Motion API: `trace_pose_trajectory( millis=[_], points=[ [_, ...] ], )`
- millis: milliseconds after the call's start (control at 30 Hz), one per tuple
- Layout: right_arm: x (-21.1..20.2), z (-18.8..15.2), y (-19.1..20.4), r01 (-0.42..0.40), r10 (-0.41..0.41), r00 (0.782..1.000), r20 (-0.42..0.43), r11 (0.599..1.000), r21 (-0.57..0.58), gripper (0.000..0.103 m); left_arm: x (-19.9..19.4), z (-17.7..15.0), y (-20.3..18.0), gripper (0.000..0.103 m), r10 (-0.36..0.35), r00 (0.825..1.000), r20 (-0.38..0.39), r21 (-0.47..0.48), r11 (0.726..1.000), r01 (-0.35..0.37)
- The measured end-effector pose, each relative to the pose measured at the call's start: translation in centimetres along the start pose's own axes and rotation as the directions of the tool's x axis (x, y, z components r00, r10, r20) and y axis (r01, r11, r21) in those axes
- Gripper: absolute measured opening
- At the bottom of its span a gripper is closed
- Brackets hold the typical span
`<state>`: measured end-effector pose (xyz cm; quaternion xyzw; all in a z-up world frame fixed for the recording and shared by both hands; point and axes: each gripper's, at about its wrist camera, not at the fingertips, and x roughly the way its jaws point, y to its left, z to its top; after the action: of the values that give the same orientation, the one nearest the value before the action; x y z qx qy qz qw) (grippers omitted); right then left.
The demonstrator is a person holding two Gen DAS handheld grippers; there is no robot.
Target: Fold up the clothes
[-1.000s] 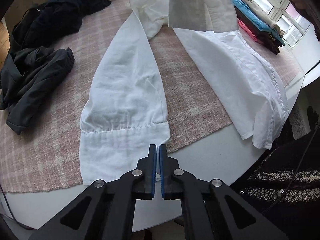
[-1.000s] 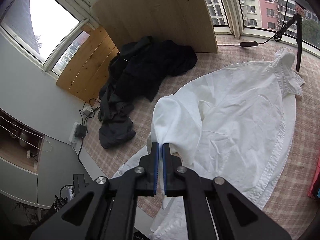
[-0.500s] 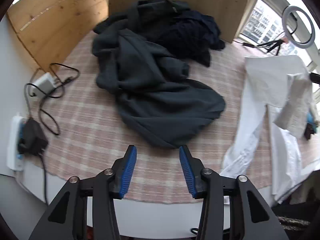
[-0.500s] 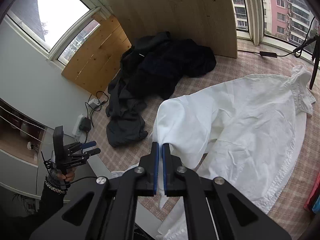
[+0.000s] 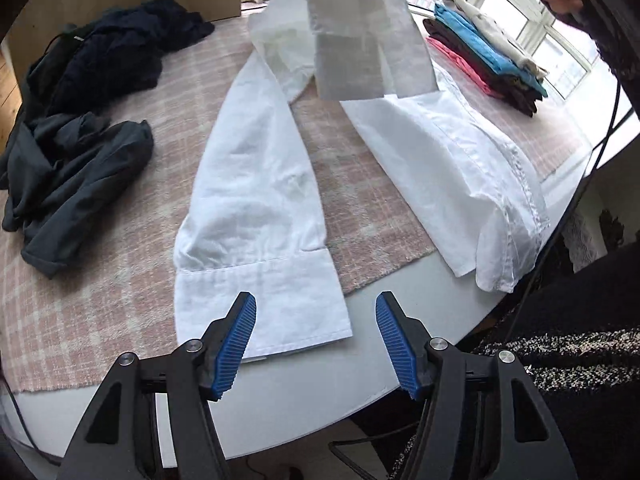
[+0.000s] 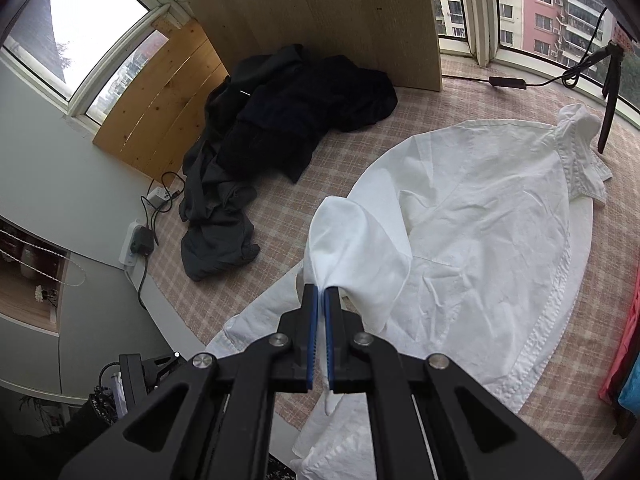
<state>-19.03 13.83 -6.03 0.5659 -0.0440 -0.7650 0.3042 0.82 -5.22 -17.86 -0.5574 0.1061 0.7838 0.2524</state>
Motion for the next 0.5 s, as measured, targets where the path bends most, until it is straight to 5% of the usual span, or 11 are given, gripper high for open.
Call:
trace_pose_trajectory(
  millis=[133, 167, 233, 433, 500],
  points=[
    [-0.1, -0.3, -0.6, -0.002, 0.002, 1.0, 0.002, 1.0, 0.015, 0.004, 2.3, -0.1, -1.1, 0.046, 0.107, 0.993, -0.043, 0.08, 0.991, -0.103],
    [-0.2, -0.4, -0.8, -0.002, 0.002, 1.0, 0.004, 1.0, 0.017, 0.004, 2.1, -0.1, -0.6, 0.023, 0.088, 0.996, -0.031, 0.068, 0.994, -0.086],
    [-0.3, -0.4, -1.0, -0.006, 0.006, 1.0, 0.008, 1.0, 0.023, 0.004, 1.8, 0.0, 0.6, 0.002, 0.037, 0.999, -0.034, 0.021, 0.999, -0.036],
    [-1.1, -0.4, -1.2, -0.023, 0.022, 1.0, 0.022, 0.999, 0.032, 0.004, -2.6, 1.1, 6.3, 0.001, -0.034, 0.998, 0.043, -0.146, 0.988, 0.04],
    [-1.4, -0.1, -0.9, -0.027, 0.026, 0.999, 0.027, 0.999, 0.027, 0.004, -5.0, 1.7, 9.5, 0.001, 0.009, 0.995, 0.095, -0.212, 0.977, 0.012]
  ],
)
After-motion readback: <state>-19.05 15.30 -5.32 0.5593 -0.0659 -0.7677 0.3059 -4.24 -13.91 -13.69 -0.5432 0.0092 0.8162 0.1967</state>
